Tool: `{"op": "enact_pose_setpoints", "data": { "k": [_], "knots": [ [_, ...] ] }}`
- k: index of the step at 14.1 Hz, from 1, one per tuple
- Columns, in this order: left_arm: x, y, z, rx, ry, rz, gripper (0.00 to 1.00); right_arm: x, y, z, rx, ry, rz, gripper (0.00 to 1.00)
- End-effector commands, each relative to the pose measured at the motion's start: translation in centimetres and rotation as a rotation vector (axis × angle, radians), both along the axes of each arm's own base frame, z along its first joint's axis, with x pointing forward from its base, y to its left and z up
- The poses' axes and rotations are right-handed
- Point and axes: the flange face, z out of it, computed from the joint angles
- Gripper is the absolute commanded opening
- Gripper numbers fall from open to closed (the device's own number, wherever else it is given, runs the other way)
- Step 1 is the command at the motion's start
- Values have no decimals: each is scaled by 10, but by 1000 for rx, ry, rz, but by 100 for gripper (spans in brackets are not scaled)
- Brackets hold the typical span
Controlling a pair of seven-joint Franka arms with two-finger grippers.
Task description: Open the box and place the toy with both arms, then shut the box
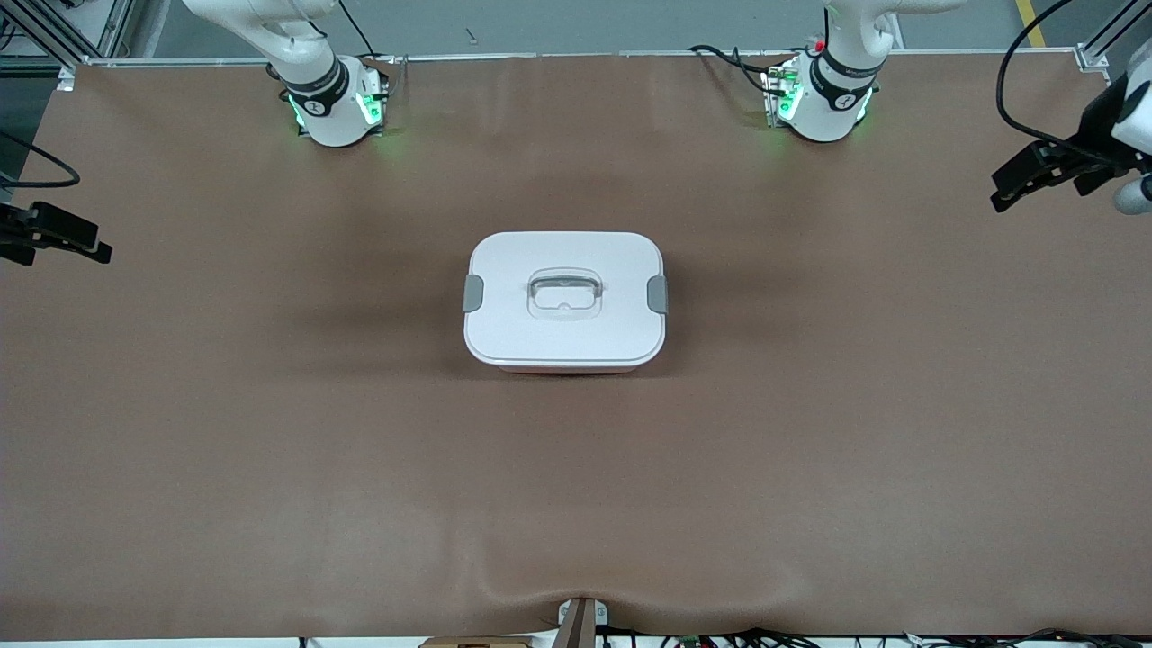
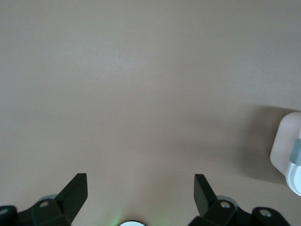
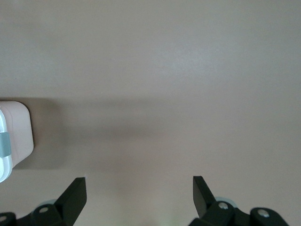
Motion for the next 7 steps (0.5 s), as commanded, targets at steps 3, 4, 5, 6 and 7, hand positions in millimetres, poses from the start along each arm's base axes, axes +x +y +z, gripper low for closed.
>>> {"op": "enact_pose_setpoints", "data": {
  "k": [3,4,5,6,7],
  "knots": [
    [-7,-22,-9,-43,15,-32,100,-7,-4,4,-21,9,6,100],
    [-9,-32,-13,-39,20,-47,100,-7,-3,4,-20,15,3,100],
    [-10,-36,-16,-37,23,-52,100,-7,-2,4,-22,16,-2,100],
    [-11,-37,-20,-35,29,-48,100,-7,-2,3,-21,17,-3,100],
    [-13,-37,-18,-35,27,-48,100,-7,-3,3,-22,17,-6,100]
  ]
}}
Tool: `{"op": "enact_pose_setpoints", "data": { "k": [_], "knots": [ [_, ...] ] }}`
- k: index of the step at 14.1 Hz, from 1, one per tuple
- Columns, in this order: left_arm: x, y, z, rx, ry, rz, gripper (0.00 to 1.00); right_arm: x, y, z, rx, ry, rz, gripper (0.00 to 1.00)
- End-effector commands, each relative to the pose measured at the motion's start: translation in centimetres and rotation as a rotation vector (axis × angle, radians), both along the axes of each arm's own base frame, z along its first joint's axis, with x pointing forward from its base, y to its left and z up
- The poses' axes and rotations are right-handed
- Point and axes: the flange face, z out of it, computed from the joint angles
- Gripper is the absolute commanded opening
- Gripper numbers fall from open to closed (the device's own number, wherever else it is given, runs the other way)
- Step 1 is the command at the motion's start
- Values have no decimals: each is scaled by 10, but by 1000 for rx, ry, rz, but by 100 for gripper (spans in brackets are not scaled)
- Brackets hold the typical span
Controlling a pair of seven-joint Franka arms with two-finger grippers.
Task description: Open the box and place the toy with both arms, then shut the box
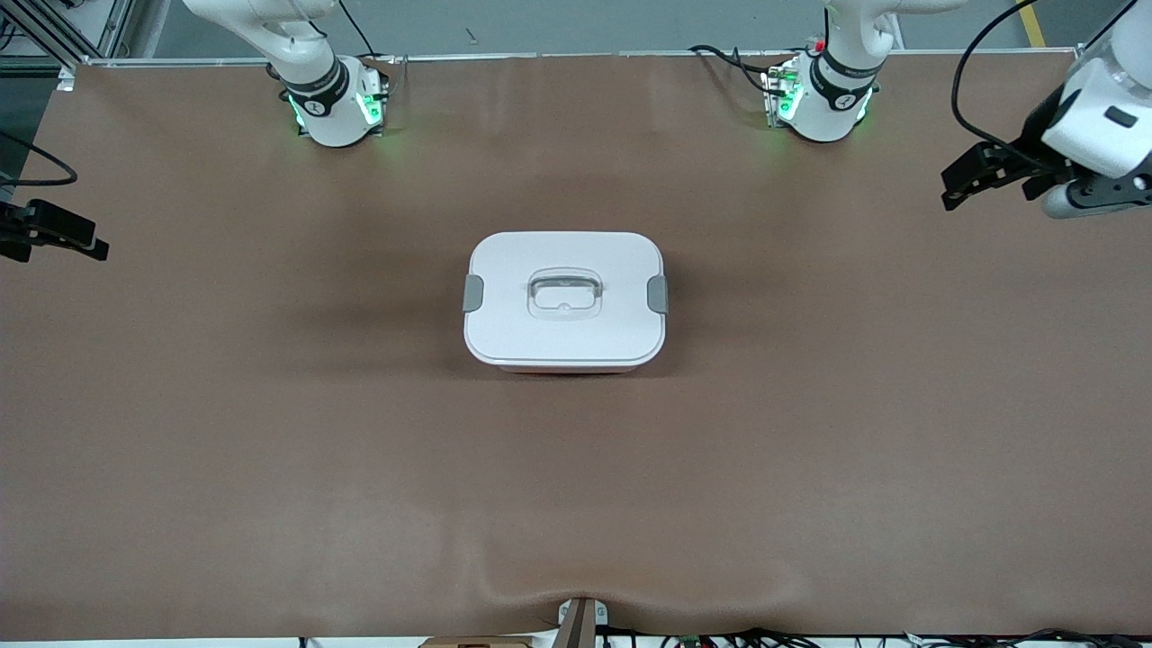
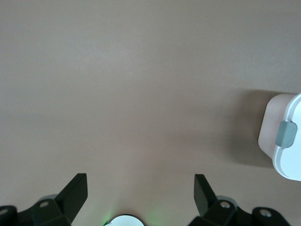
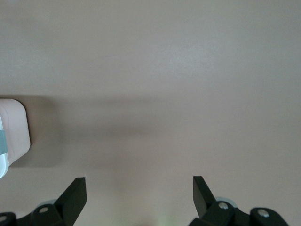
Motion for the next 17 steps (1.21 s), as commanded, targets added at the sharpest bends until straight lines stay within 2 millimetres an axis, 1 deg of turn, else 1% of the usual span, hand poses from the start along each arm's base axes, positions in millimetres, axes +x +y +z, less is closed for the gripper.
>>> {"op": "enact_pose_setpoints", "data": {
  "k": [1,2,4,6,7,8,13,17],
  "knots": [
    [-7,1,4,-13,-17,7,100,-5,-3,4,-11,3,-8,100],
    [-6,5,5,-14,-17,6,100,-5,-3,4,-13,3,-8,100],
    [-3,21,9,-13,-20,19,100,-7,-2,4,-12,10,-8,100],
    [0,24,19,-7,-43,9,100,-6,-1,4,-12,10,-7,100],
    [3,23,18,-8,-40,-4,100,-6,-2,3,-13,12,-7,100],
    [3,24,20,-8,-38,-2,100,-6,-2,3,-12,10,-7,100],
    [4,23,18,-6,-31,-11,100,-5,-2,3,-15,5,-11,100],
    [6,21,14,-8,-21,-79,100,-2,-1,2,-17,2,-14,100]
  ]
}}
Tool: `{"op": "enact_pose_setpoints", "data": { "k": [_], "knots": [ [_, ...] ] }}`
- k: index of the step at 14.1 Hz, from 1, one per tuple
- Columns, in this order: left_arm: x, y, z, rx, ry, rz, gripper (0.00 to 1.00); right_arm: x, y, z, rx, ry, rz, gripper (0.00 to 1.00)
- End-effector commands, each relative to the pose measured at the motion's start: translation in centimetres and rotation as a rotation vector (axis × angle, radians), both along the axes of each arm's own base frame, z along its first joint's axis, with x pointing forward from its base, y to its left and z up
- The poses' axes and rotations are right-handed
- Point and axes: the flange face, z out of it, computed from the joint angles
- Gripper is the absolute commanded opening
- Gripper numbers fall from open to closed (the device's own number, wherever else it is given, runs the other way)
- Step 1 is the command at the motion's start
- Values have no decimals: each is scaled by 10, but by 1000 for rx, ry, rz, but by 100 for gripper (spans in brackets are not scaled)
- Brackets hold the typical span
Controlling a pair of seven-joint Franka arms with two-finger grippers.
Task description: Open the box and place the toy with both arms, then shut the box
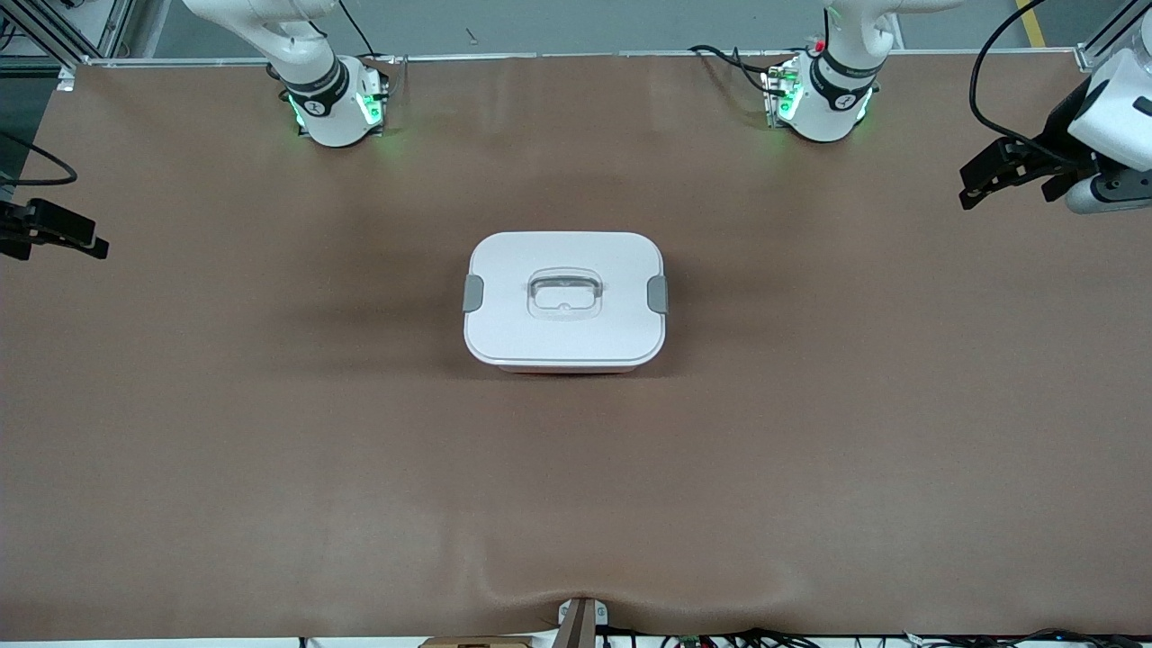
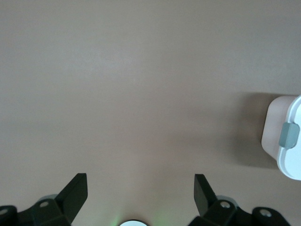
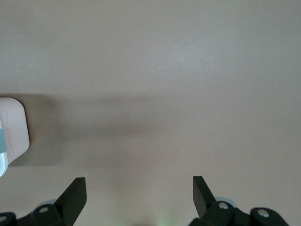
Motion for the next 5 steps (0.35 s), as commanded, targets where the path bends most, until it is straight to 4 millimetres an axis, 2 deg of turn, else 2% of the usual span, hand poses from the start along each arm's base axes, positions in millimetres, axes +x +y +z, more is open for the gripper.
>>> {"op": "enact_pose_setpoints", "data": {
  "k": [1,5],
  "knots": [
    [2,-1,1,-2,7,-33,100,-1,1,4,-15,-7,-8,100],
    [4,-1,1,-3,5,-36,100,1,3,0,-1,-2,-9,100]
  ]
}}
